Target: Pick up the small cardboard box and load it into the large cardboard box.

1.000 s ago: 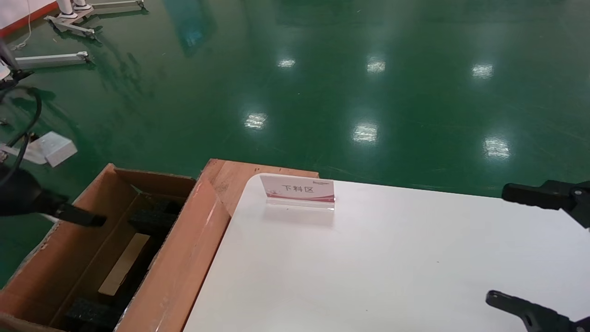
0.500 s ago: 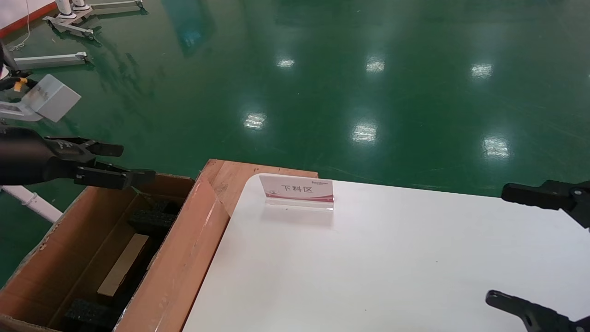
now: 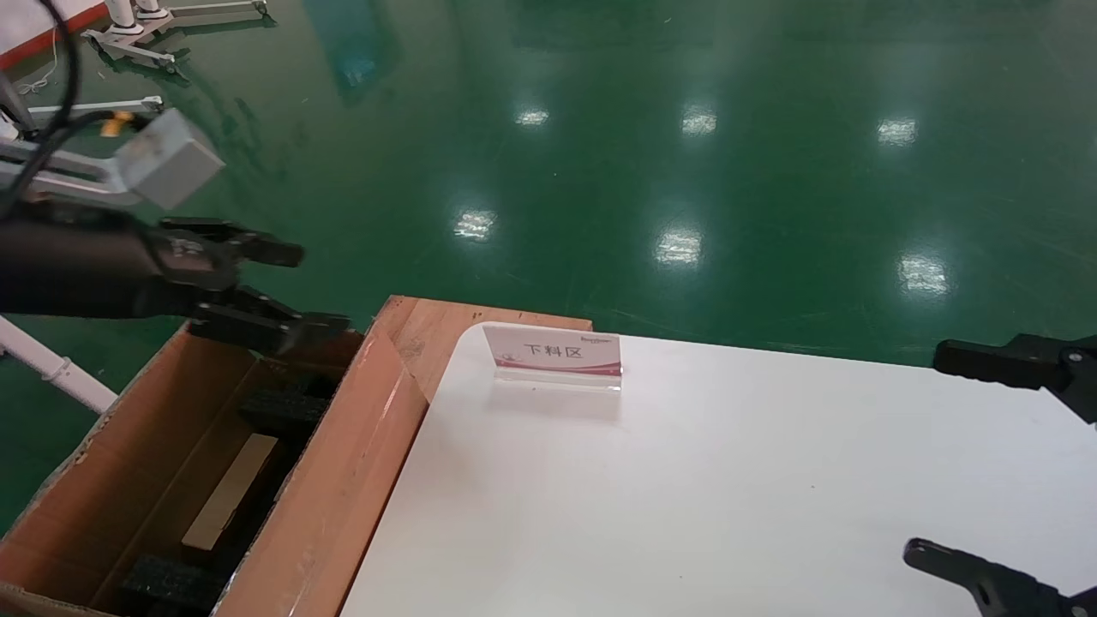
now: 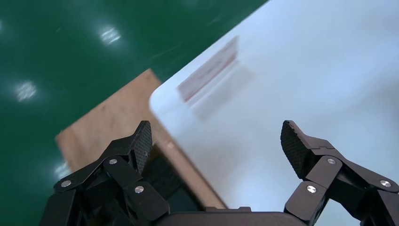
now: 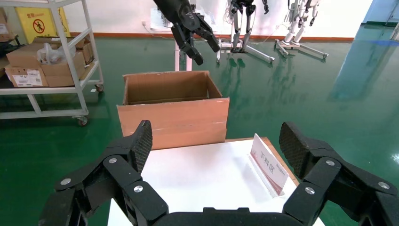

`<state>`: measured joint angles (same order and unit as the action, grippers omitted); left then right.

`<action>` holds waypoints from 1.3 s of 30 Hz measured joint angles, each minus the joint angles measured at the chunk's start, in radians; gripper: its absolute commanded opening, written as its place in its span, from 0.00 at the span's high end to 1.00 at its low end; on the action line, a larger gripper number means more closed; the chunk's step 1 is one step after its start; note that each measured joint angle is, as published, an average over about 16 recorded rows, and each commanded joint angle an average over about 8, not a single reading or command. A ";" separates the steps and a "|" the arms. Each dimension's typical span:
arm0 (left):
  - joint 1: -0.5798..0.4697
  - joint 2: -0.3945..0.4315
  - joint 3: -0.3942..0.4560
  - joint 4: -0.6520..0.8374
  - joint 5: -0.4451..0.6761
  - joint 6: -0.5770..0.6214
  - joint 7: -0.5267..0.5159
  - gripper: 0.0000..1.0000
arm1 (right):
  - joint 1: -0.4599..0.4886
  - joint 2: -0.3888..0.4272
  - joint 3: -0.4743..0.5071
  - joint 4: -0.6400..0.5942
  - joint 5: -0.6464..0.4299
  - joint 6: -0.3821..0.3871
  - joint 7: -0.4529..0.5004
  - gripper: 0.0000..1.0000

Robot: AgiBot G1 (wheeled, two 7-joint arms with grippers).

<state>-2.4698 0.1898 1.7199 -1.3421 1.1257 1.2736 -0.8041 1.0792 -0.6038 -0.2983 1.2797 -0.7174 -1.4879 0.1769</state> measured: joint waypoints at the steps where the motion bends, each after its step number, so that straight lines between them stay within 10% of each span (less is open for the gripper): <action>1: 0.030 0.009 -0.031 0.001 -0.008 0.005 0.013 0.00 | 0.000 0.000 0.000 0.000 0.000 0.000 0.000 0.00; 21: 0.630 0.190 -0.650 0.026 -0.178 0.100 0.278 0.00 | -0.002 -0.003 0.007 0.002 -0.005 -0.003 0.004 0.00; 30: 0.900 0.272 -0.929 0.037 -0.255 0.143 0.398 0.00 | -0.003 -0.004 0.010 0.002 -0.007 -0.004 0.006 1.00; 39: 1.171 0.354 -1.208 0.049 -0.331 0.186 0.517 0.00 | -0.003 -0.005 0.013 0.003 -0.009 -0.005 0.008 1.00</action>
<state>-1.2991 0.5434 0.5115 -1.2935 0.7942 1.4599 -0.2869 1.0759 -0.6090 -0.2851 1.2829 -0.7267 -1.4933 0.1845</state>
